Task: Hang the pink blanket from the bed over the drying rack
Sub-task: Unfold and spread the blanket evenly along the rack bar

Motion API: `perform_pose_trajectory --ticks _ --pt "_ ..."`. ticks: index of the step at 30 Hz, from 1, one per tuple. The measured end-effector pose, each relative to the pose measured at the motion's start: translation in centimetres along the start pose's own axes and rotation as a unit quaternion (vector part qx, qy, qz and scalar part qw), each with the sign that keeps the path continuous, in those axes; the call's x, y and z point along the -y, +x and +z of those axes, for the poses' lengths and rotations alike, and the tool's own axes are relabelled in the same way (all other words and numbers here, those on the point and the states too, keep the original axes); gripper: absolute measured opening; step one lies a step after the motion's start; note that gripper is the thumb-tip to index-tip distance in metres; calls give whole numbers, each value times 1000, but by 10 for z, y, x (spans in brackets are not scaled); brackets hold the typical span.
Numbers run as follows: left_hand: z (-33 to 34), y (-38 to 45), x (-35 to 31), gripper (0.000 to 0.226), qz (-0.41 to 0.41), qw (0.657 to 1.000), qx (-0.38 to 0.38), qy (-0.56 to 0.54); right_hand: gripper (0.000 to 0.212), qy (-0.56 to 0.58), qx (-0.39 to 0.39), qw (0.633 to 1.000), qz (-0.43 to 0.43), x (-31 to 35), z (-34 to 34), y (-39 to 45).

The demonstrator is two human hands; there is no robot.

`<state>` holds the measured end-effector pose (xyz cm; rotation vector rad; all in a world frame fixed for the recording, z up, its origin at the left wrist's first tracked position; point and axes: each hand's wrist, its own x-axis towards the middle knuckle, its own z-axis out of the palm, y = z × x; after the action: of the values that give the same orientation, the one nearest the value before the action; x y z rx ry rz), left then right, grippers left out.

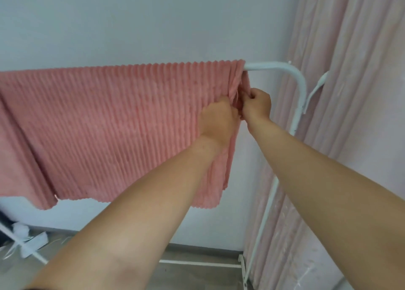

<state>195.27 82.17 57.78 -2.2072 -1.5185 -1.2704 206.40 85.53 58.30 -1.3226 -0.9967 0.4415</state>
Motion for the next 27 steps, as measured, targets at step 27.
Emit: perform_pose_trajectory --ticks 27 --pt "-50 49 52 47 63 989 -111 68 35 -199 -237 919 -245 95 20 -24"
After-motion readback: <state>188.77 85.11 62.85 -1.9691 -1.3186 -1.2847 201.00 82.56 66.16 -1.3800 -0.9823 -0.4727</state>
